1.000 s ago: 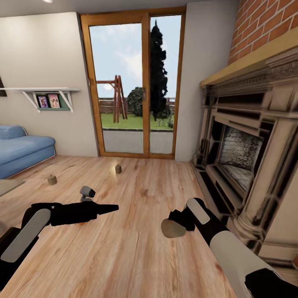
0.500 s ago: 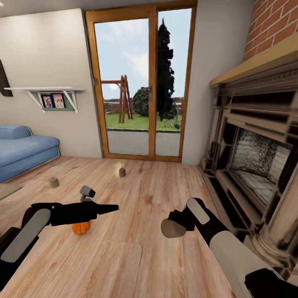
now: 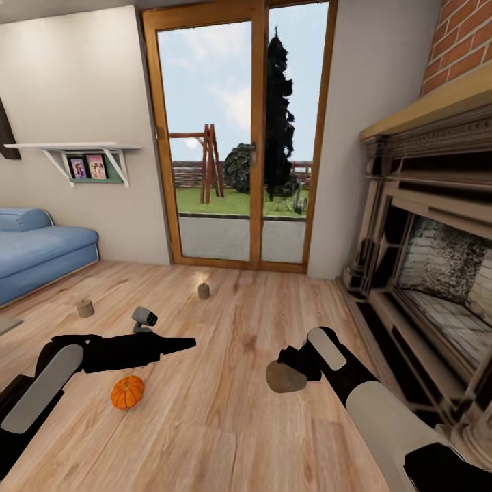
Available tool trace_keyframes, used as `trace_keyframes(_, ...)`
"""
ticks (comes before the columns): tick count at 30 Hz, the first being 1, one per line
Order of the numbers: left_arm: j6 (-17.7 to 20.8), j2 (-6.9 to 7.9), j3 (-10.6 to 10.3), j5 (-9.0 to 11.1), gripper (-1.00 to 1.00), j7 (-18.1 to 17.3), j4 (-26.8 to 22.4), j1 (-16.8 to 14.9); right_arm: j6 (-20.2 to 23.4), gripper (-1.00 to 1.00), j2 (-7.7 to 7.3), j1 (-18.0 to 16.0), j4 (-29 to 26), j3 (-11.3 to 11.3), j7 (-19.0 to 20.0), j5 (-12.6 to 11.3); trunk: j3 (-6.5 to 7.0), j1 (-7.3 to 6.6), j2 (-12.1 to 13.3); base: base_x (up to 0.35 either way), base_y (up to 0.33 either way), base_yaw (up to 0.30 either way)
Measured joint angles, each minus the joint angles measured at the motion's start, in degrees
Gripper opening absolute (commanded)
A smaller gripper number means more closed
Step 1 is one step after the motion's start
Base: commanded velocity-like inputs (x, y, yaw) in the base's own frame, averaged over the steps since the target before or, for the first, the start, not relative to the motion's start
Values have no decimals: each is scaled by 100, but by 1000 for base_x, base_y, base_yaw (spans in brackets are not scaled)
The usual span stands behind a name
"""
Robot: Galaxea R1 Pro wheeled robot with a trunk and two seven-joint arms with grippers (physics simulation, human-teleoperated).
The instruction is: Place each of the two pumpkins and all three candles from the living room inside a cabinet in the living room (use any cabinet), then make sure every cabinet is closed, and position the cauldron so it is next to a table in the living room.
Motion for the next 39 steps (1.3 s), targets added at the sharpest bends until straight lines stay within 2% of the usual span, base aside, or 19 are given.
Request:
trace_keyframes(23,0,-7,0,-3,100,0,2,1,-10,-100,6,-1,1,13,0,2,3,0,0,328,-10,23)
trace_keyframes(29,-1,-7,-4,-2,100,3,2,1,-9,-100,1,-1,1,10,-1,1,11,0,0,326,-84,154)
trace_keyframes(39,-1,-8,-1,-5,100,4,2,0,11,-100,1,0,0,17,-1,2,12,0,0,315,-137,18)
